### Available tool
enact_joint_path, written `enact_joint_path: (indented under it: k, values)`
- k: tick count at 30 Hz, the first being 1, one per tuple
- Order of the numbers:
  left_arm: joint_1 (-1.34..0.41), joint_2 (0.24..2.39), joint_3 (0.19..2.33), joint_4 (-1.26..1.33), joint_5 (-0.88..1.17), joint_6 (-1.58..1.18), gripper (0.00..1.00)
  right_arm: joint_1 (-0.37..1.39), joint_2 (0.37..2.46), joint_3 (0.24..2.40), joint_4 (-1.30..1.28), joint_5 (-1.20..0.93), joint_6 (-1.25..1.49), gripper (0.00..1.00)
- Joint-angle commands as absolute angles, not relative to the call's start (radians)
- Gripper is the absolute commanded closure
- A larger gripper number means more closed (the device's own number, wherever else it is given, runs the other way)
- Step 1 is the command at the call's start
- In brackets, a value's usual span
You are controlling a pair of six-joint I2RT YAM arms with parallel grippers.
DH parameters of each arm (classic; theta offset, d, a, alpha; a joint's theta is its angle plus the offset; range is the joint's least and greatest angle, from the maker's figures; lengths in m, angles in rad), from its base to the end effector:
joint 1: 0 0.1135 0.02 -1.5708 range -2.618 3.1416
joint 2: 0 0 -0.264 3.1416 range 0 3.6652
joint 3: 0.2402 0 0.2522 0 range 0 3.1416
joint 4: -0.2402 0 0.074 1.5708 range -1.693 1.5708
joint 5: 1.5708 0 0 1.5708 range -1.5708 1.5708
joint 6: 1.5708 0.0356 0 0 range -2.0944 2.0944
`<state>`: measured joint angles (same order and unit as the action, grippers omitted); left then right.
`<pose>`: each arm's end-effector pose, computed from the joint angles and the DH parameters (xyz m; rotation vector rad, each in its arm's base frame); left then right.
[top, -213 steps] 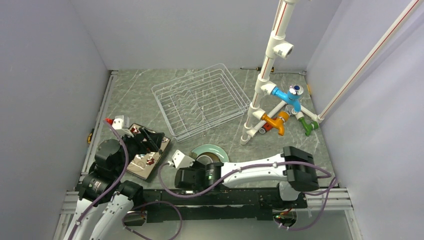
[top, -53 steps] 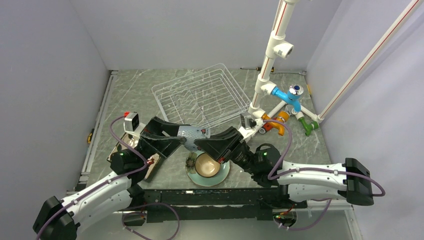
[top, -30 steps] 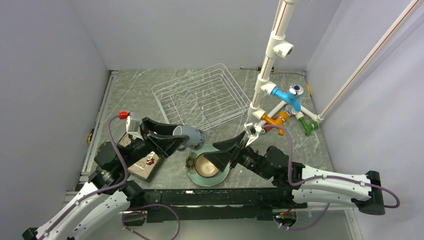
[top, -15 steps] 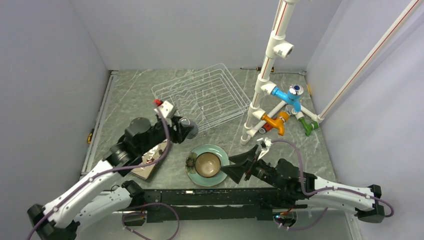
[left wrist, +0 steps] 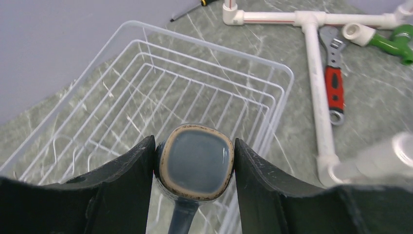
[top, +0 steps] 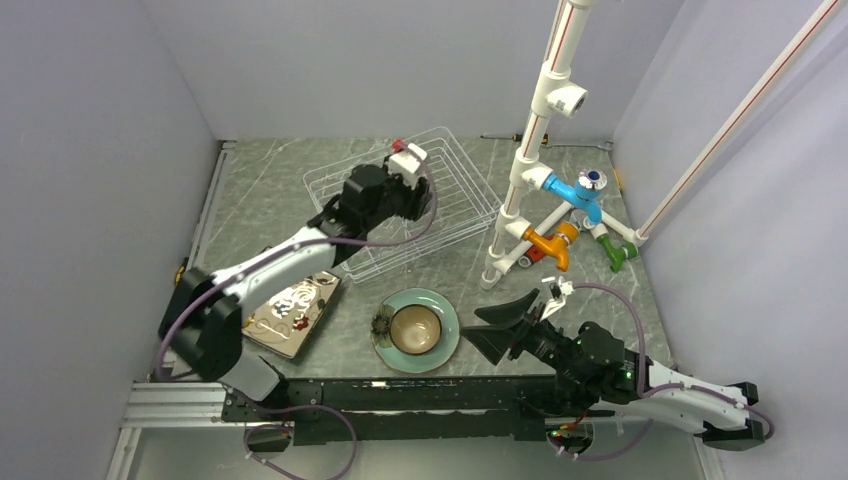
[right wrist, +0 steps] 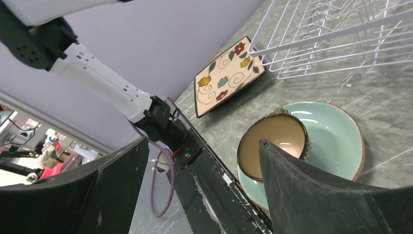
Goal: Load the mixed dishes into the dish rack
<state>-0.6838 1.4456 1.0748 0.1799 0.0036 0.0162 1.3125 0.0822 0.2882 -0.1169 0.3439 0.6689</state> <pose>0.2671 -0.2179 0.3218 0.6154 1.6781 -0.4863 0.0350 0.0854 0.2536 -0.2194 1.6257 1.3204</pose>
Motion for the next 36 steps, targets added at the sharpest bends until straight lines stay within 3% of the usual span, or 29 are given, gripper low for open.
enact_joint_path:
  k: [1, 13, 36]
  values:
    - [-0.662, 1.607, 1.273, 0.295, 0.058, 0.066, 1.00, 1.312, 0.057, 0.351, -0.133, 0.370, 0.638, 0.16]
    - [-0.661, 2.006, 1.610, 0.294, 0.218, 0.007, 1.00, 1.313, -0.007, 0.352, -0.204, 0.435, 0.676, 0.16]
    - [-0.732, 2.217, 1.787, 0.183, 0.170, 0.042, 1.00, 1.314, -0.034, 0.364, -0.233, 0.454, 0.668, 0.16]
